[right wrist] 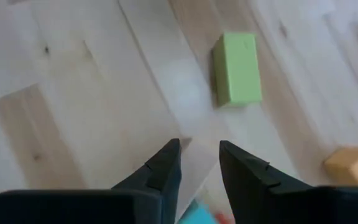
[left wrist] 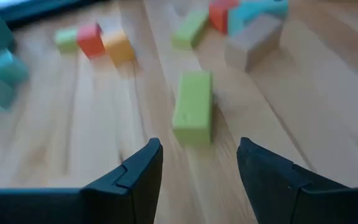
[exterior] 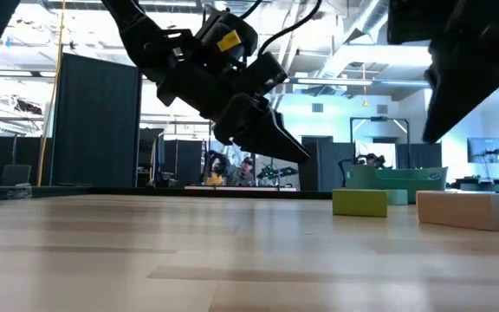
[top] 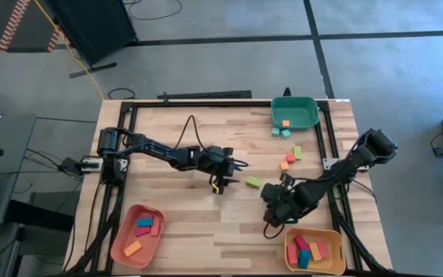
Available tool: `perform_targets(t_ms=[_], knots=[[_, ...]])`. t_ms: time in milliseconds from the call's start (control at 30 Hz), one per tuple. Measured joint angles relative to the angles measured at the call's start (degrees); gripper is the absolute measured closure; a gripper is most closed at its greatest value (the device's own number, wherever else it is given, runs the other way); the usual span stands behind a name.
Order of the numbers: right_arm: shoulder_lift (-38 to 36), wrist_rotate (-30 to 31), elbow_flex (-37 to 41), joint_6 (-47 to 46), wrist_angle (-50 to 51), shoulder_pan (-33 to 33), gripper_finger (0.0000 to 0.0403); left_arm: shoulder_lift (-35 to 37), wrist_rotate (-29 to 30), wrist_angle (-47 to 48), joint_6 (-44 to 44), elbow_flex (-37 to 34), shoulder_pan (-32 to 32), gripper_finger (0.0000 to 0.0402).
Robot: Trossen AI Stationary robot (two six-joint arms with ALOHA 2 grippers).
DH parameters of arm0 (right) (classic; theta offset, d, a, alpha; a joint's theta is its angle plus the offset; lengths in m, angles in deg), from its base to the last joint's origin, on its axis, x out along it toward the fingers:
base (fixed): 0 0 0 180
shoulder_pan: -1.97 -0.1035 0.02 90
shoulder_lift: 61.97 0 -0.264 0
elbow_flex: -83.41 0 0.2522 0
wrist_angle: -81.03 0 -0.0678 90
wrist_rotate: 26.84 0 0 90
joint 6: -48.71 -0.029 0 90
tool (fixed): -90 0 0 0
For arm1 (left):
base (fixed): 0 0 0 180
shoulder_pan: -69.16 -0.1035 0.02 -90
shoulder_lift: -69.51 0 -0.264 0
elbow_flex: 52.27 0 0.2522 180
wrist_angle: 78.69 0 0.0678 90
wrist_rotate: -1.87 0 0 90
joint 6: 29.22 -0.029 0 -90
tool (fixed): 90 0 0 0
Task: Sort blocks by size
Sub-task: Put the large green rectangular block into the yellow bin
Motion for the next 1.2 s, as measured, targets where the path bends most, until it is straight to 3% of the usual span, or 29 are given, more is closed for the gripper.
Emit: perform_targets(t_ms=[433, 1000, 1200], knots=[[6.0, -0.4, 0.0, 12.4, -5.8, 10.9, 0.0141, 0.0, 0.0, 11.5, 2.7, 0.0, 3.1, 0.0204], [6.1, -9.4, 0.2, 21.9, -11.1, 20.3, 0.0132, 0.0, 0.0, 17.1, 1.9, 0.0, 7.2, 0.0204], [6.1, -14.2, 5.4, 22.6, -17.5, 22.0, 0.0132, 0.0, -1.2, 18.0, 1.9, -0.2, 8.1, 0.0204]])
